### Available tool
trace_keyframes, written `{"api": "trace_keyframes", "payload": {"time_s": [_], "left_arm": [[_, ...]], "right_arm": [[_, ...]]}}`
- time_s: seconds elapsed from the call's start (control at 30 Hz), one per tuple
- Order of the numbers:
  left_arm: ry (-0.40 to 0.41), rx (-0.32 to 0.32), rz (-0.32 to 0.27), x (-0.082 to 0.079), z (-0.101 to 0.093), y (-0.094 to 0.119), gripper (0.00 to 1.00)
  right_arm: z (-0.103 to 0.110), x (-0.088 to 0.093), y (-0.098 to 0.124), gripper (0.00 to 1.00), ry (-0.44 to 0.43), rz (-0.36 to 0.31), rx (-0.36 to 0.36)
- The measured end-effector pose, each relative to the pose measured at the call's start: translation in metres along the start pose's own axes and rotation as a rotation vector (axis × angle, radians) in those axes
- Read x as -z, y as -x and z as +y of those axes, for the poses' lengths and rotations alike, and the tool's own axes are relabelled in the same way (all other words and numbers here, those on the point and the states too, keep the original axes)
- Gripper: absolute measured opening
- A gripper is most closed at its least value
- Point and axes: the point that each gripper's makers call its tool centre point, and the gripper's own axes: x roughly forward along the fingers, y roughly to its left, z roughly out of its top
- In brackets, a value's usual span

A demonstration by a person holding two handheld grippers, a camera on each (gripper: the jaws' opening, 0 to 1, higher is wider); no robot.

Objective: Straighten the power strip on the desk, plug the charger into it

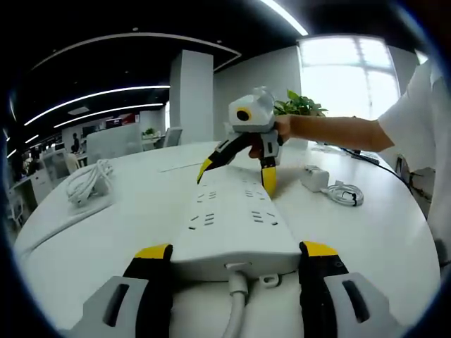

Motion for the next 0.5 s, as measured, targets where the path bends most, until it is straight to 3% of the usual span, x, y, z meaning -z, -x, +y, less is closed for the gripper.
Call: {"api": "trace_keyframes", "payload": {"time_s": [0.5], "left_arm": [[-0.003,0.011,0.002,0.0014,-0.0002,0.0001,0.73]], "right_arm": [[0.0036,0.0011,0.0009,0.77,-0.012,-0.013,0.018]]}}
